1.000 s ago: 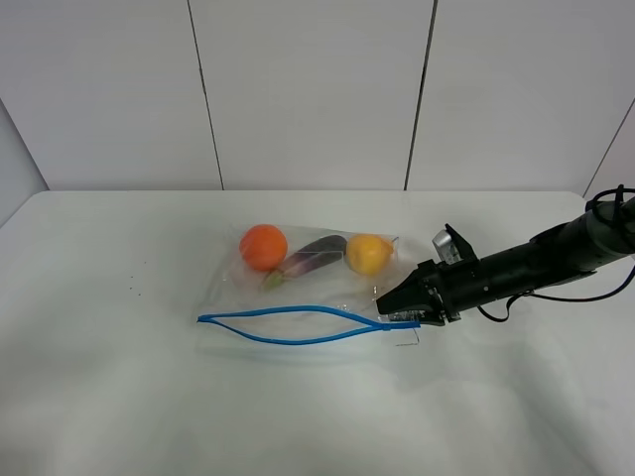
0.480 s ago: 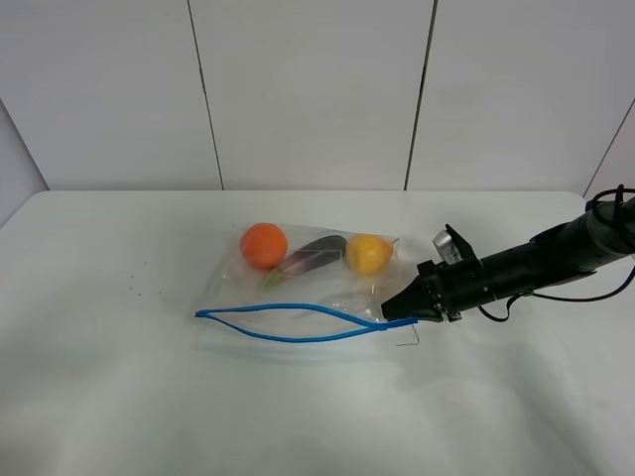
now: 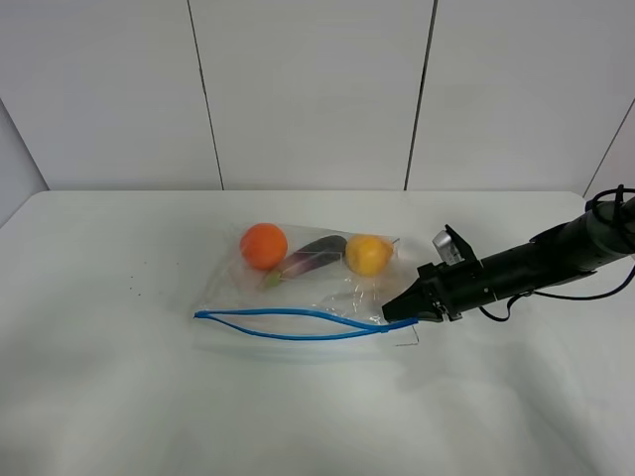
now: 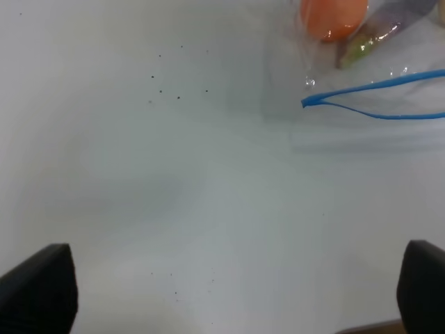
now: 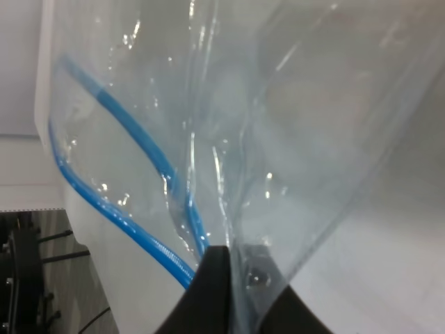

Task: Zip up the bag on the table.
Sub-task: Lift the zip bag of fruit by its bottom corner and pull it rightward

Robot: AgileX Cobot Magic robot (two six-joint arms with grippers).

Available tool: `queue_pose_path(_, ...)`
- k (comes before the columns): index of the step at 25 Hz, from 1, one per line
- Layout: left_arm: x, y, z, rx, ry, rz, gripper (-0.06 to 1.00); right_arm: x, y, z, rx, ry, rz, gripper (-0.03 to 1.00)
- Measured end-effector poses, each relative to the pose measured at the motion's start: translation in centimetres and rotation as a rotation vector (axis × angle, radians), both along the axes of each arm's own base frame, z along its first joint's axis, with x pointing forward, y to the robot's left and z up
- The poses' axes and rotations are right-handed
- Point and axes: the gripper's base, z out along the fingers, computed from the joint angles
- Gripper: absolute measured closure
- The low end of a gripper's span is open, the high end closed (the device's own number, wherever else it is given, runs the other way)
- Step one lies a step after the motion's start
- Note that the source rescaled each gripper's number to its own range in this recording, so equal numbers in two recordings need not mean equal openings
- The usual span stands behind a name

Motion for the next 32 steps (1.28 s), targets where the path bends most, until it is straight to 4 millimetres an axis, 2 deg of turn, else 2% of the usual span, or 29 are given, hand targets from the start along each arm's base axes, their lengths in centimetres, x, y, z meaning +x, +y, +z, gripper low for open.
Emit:
queue_pose_path(10, 0.0, 0.0, 0.0, 0.0, 0.0, 0.0, -0.06, -0.1, 0.0, 0.0, 0.007, 0.042, -0.017, 0.97)
queue_pose_path(20, 0.0, 0.0, 0.0, 0.0, 0.0, 0.0, -0.06, -0.2, 0.3, 0.9, 0.07, 0.102, -0.009, 0.97)
queue_pose_path(32, 0.0, 0.0, 0.0, -0.001, 0.0, -0.001, -0.06, -0.1, 0.3, 7.1, 0.076, 0.031, -0.054, 0.97)
